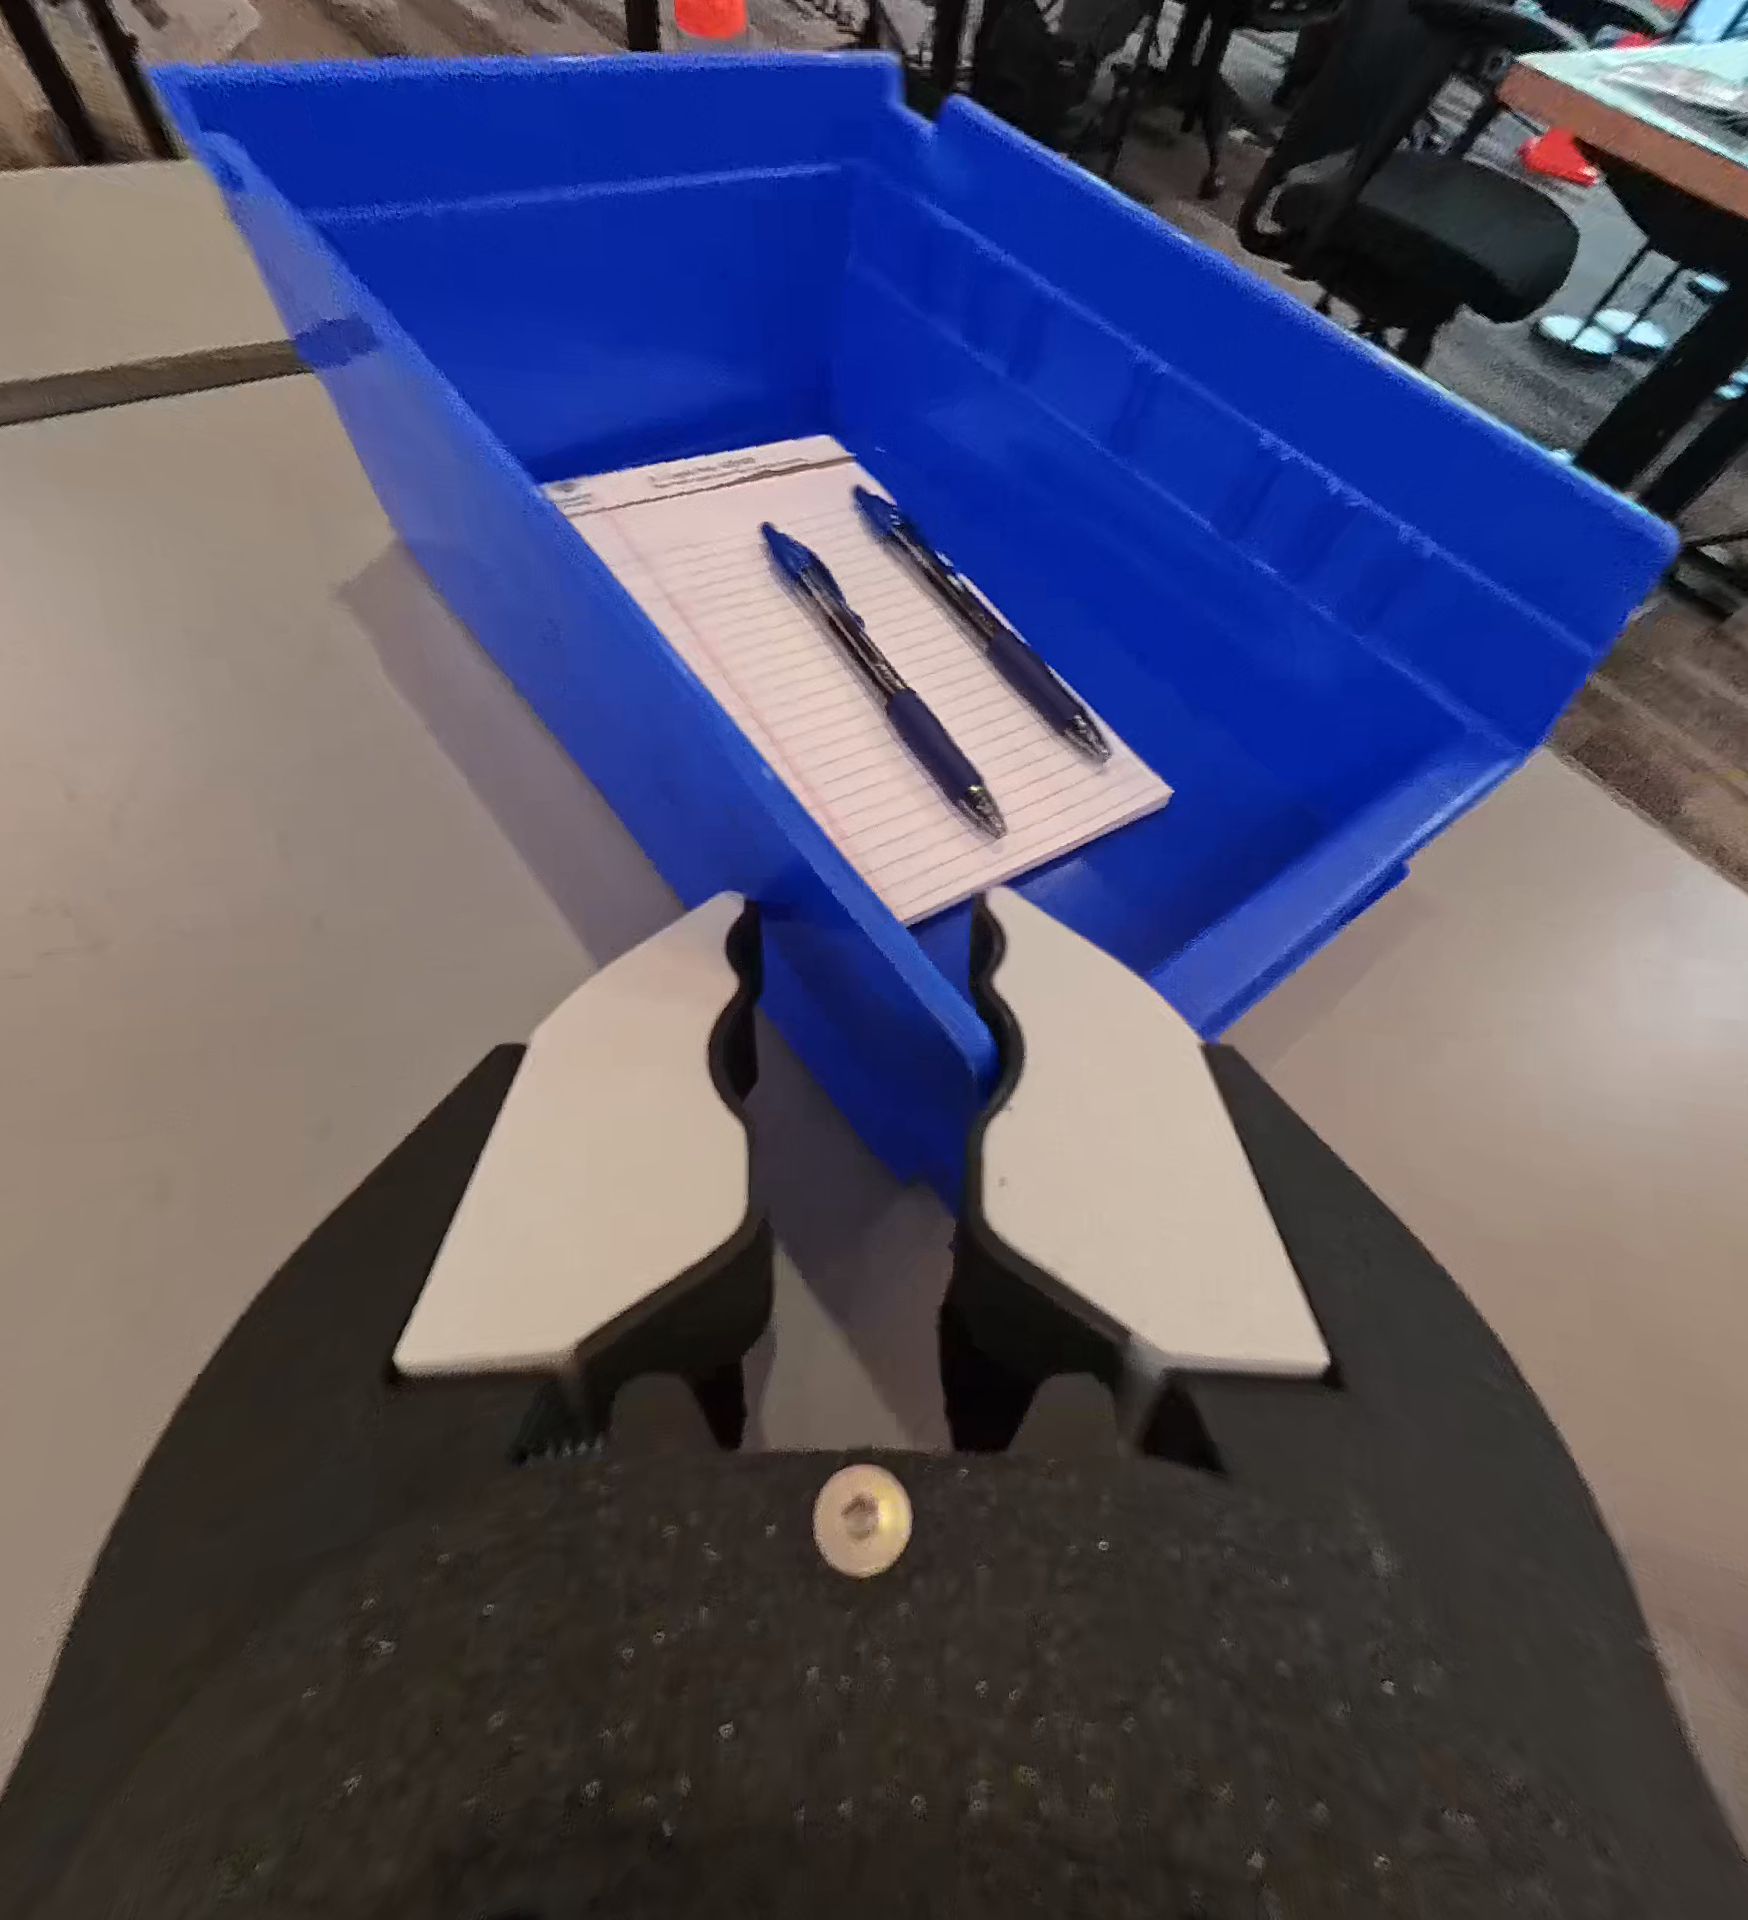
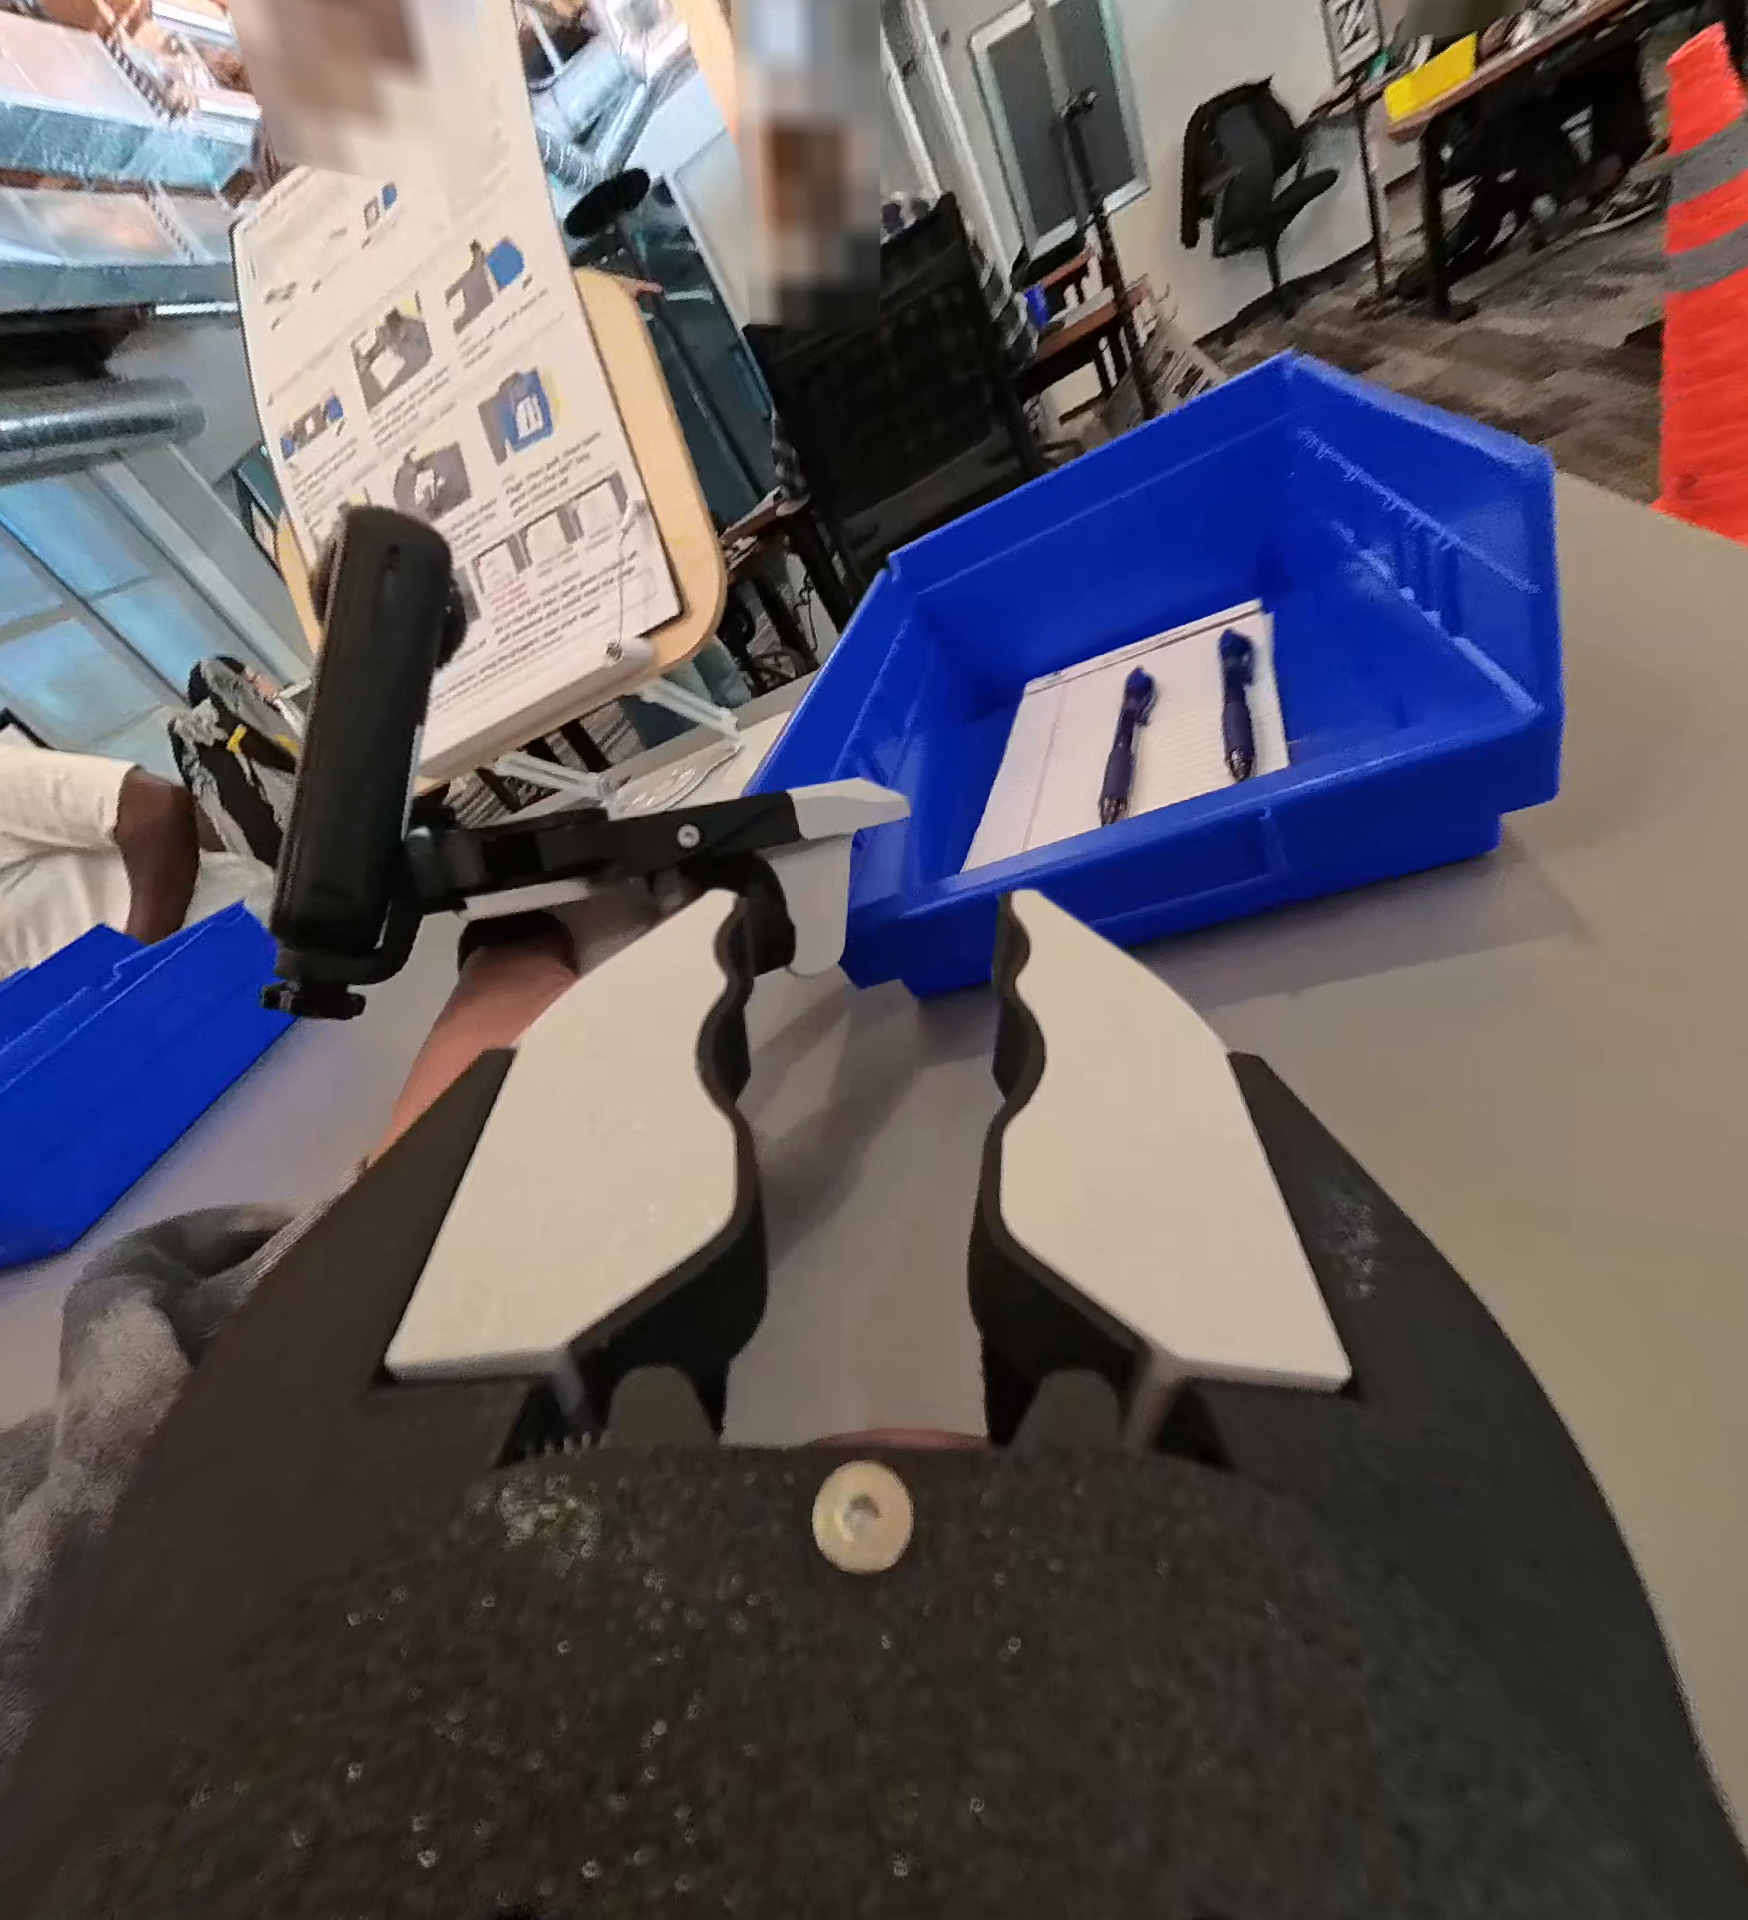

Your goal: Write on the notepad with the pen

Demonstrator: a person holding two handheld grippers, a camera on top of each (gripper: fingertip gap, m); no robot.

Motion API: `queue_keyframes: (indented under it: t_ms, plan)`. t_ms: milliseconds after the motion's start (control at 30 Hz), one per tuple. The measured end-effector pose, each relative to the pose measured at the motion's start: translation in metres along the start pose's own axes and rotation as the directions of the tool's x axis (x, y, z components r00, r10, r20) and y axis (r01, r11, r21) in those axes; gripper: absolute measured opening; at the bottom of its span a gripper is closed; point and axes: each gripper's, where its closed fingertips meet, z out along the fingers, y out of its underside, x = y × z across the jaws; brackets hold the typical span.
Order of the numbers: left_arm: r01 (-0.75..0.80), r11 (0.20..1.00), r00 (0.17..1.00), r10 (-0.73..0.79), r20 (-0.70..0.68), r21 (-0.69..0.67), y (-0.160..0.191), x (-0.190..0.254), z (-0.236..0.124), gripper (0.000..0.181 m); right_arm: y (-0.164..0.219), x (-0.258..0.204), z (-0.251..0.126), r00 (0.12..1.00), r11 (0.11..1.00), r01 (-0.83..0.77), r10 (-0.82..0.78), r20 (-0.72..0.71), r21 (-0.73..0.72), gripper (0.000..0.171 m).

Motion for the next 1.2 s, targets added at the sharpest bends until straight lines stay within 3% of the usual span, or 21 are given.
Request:
queue_keyframes:
  t_ms: [167,333,433,533,600,700,833,933,1000,1200]
  plan:
    - [-0.056,0.998,0.990,0.058,0.131,-0.023,0.003,-0.030,-0.016,0.016,0.022,0.009,0.008,0.993,0.990,0.069,-0.080,-0.092,-0.125,0.040]
    - [0.004,1.000,0.990,0.001,0.142,-0.029,0.014,-0.046,-0.044,0.006,0.050,0.026,0.015,0.941,0.935,0.171,-0.248,-0.229,-0.310,0.041]
    - [0.009,0.999,0.992,-0.005,0.127,-0.031,0.023,-0.046,-0.062,0.004,0.037,0.028,0.013,0.885,0.925,0.261,-0.343,-0.315,-0.274,0.039]
    - [0.013,1.000,0.993,-0.010,0.119,-0.024,0.030,-0.045,-0.076,0.005,0.030,0.022,0.015,0.871,0.922,0.303,-0.370,-0.321,-0.241,0.022]
    - [0.018,1.000,0.992,-0.016,0.128,-0.017,0.033,-0.046,-0.082,0.004,0.006,0.006,0.011,0.838,0.907,0.405,-0.420,-0.348,-0.119,0.032]
    - [0.039,0.999,0.991,-0.037,0.125,-0.015,0.034,-0.048,-0.086,0.004,-0.022,0.010,-0.005,0.668,0.827,0.553,-0.511,-0.540,-0.100,0.049]
    - [0.047,0.999,0.992,-0.045,0.119,-0.011,0.038,-0.052,-0.094,0.004,0.032,0.037,0.018,0.776,0.897,0.335,-0.436,-0.455,-0.289,0.061]
    - [0.000,1.000,0.991,0.002,0.131,-0.013,0.041,-0.055,-0.103,0.005,0.044,0.027,0.027,0.856,0.922,0.251,-0.354,-0.377,-0.295,0.040]
    - [-0.005,1.000,0.987,0.006,0.158,-0.008,0.044,-0.065,-0.114,0.004,0.037,0.023,0.020,0.851,0.933,0.265,-0.345,-0.397,-0.242,0.004]
    - [0.006,0.999,0.969,-0.018,0.248,0.048,0.049,-0.119,-0.187,0.004,0.059,-0.061,0.038,0.885,0.931,0.306,-0.355,-0.300,-0.200,0.004]
